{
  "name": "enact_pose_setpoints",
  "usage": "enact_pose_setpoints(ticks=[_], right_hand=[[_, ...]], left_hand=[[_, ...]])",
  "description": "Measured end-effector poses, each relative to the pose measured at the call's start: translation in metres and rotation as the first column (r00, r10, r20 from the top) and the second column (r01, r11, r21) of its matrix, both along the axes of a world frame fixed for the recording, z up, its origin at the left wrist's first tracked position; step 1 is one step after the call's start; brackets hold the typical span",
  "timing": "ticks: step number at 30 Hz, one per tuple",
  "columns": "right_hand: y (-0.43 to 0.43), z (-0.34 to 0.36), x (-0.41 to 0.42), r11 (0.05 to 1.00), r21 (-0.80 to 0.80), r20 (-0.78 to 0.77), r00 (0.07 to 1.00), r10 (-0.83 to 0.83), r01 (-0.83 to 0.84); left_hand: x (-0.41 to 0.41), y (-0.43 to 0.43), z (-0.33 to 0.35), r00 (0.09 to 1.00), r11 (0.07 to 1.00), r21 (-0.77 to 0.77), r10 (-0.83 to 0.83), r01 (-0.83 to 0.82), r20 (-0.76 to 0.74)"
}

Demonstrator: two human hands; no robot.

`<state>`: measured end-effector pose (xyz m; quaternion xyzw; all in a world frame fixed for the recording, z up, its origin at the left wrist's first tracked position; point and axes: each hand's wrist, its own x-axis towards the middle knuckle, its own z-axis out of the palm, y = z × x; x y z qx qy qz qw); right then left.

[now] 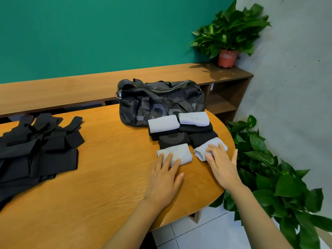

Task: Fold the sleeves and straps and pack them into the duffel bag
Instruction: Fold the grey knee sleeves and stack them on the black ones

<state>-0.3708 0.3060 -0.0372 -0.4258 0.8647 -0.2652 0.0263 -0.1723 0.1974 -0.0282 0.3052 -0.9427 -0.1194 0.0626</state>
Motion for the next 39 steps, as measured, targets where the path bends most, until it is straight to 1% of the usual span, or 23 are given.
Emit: enact_pose_setpoints(ticks=[4, 7, 12, 15, 19, 21, 25, 29, 32, 36, 39], right_hand=[[-0.004, -0.001, 0.008, 0.986, 0.162, -0.165, 0.986, -0.006, 0.033], [-0.005, -0.004, 0.009, 0.969, 0.24, -0.166, 0.986, -0.016, 0.056], [-0.008, -0.006, 0.012, 0.963, 0.258, -0.16, 0.986, -0.035, 0.076], [-0.01, -0.001, 0.022, 0.974, 0.218, -0.168, 0.986, -0.023, 0.06], [-0.019, 0.006, 0.04, 0.988, 0.155, -0.163, 0.986, 0.041, -0.015], [-0.026, 0.011, 0.053, 0.989, 0.138, -0.172, 0.982, 0.081, -0.057], [-0.048, 0.027, 0.094, 0.979, 0.091, -0.134, 0.972, 0.192, -0.181], [-0.084, 0.039, 0.15, 0.946, 0.061, -0.105, 0.94, 0.324, -0.319], [-0.114, 0.042, 0.192, 0.908, 0.079, -0.116, 0.901, 0.419, -0.412], [-0.149, 0.044, 0.244, 0.856, 0.101, -0.081, 0.853, 0.515, -0.507], [-0.168, 0.041, 0.274, 0.819, 0.118, -0.064, 0.819, 0.571, -0.562]], left_hand=[[-0.016, 0.001, 0.001, 0.999, 0.999, 0.032, -0.018, 0.018, 0.027], [-0.024, 0.0, 0.003, 0.999, 0.998, 0.052, -0.04, 0.038, 0.03], [-0.024, -0.007, 0.005, 0.996, 0.994, 0.074, -0.081, 0.078, 0.036], [-0.014, -0.015, 0.008, 0.997, 0.996, 0.057, -0.064, 0.067, -0.053], [0.012, -0.029, 0.01, 0.98, 0.999, 0.026, 0.03, -0.026, -0.196], [0.03, -0.038, 0.011, 0.97, 0.998, 0.035, 0.066, -0.059, -0.233], [0.075, -0.055, 0.016, 0.96, 0.992, 0.022, 0.125, -0.123, -0.252], [0.128, -0.07, 0.021, 0.935, 0.975, 0.0, 0.215, -0.224, -0.28], [0.169, -0.087, 0.02, 0.915, 0.954, -0.018, 0.283, -0.301, -0.287], [0.224, -0.108, 0.015, 0.878, 0.919, -0.025, 0.368, -0.394, -0.306], [0.256, -0.121, 0.007, 0.864, 0.898, -0.02, 0.415, -0.439, -0.285]])
